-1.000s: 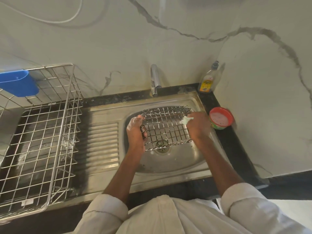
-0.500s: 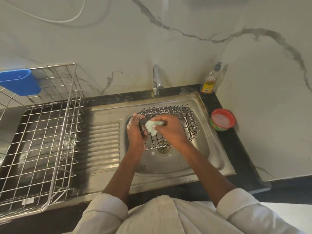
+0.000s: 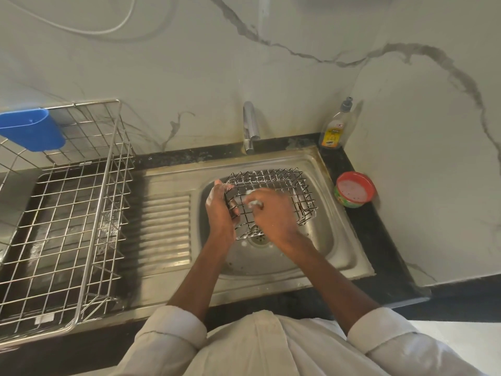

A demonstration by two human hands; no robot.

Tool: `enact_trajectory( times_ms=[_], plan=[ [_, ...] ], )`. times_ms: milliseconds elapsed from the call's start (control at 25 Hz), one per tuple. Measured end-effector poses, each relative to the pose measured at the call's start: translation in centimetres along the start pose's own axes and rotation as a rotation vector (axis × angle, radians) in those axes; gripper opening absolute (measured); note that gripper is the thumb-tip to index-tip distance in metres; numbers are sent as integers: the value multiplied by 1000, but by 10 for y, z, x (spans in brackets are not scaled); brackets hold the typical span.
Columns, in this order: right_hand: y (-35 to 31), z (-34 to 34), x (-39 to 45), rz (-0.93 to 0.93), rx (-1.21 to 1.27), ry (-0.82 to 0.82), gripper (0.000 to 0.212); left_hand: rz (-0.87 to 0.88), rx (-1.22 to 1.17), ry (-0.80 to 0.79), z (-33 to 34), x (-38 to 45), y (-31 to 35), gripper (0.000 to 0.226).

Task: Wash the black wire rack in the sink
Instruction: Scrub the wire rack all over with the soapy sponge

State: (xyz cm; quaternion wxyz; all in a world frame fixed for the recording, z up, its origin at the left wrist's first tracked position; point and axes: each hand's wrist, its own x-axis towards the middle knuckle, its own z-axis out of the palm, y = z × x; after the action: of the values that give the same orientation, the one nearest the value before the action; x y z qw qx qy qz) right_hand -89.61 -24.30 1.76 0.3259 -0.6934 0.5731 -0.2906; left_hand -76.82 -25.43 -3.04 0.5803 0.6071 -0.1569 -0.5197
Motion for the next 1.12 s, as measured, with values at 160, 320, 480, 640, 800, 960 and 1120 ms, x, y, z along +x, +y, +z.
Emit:
enact_trajectory(
  times_ms=[160,320,480,640,800,960,1120],
  plan=[
    [-2,-1,-5,91,401,-163,26,19,-39,-3,-3,2,-2,35],
    [42,-32,9,284,-241,157,31,-45,-89,27,-14,-4,2,37],
    [38,-23,13,221,-227,192,34,-38,-92,32,-12,-3,3,31],
    [-3,12,1,-147,-6,-78,27,-35,-55,41,-5,2,5,17],
    [41,-15,26,34,-229,139,31,-59,-116,56,-7,5,10,17],
    [80,-53,40,317,-490,288,40,-39,-124,35,-10,8,8,19],
    [49,-18,20,119,-498,121,39,-40,-99,24,-4,5,6,12]
  ],
)
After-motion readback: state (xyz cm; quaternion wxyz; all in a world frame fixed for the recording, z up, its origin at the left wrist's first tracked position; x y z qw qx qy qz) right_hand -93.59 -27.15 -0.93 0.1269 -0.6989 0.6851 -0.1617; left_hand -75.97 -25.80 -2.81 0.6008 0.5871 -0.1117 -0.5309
